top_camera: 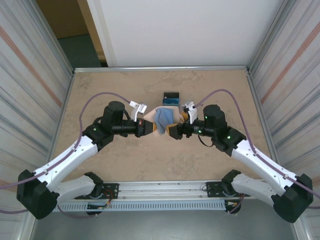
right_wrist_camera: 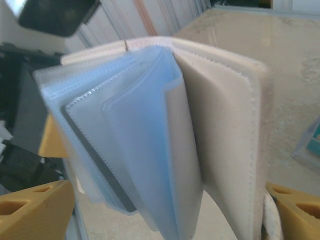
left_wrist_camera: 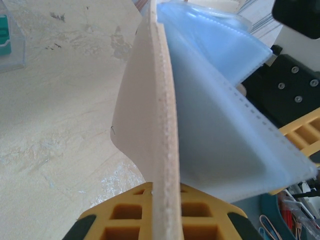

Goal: Take the credit cards out of the card holder

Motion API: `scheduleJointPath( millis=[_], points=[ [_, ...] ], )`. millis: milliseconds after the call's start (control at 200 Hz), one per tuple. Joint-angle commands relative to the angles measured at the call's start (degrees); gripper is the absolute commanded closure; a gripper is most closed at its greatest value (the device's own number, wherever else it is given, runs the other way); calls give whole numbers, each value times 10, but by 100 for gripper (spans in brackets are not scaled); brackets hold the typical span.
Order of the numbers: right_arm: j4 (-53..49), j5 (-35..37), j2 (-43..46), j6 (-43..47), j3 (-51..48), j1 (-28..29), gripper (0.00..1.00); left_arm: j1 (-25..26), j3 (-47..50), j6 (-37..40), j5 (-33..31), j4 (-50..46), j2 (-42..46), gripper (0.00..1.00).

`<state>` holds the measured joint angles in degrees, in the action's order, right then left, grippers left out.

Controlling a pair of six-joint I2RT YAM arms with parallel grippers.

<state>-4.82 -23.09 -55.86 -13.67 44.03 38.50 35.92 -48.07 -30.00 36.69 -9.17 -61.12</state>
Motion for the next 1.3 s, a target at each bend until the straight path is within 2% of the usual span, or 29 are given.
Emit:
scheduleJointPath(
  millis=[0, 105, 256, 386, 516, 571, 757, 917, 1017, 1132, 1298],
  points=[
    [-29, 56, -22, 37, 30, 17, 12, -7, 1, -5, 22, 29, 10, 100],
    [-33, 73, -35, 44, 37, 25, 12, -7, 2, -5, 22, 30, 11, 100],
    [-26, 82, -39, 44, 37, 26, 19, -7, 3, -5, 26, 30, 11, 100],
    [-22, 93, -33, 43, 36, 26, 37, -7, 4, -5, 28, 33, 10, 100],
    [-19, 101, -27, 37, 35, 26, 43, -7, 4, -6, 37, 40, 9, 100],
    [-16, 108, -24, 34, 33, 25, 49, -6, 5, -6, 38, 41, 9, 100],
    [-13, 108, -13, 29, 29, 25, 61, -7, 9, -5, 32, 41, 11, 100],
    [-12, 105, 8, 20, 26, 25, 81, -7, 12, -3, 28, 44, 11, 100],
    [-16, 114, 12, 12, 25, 25, 94, -7, 16, -1, 29, 52, 11, 91],
    [-23, 126, 15, -1, 30, 25, 100, -8, 22, 5, 31, 62, 14, 79],
    [-29, 146, 20, -34, 34, 25, 100, -7, 36, 10, 33, 87, 21, 70]
  ],
)
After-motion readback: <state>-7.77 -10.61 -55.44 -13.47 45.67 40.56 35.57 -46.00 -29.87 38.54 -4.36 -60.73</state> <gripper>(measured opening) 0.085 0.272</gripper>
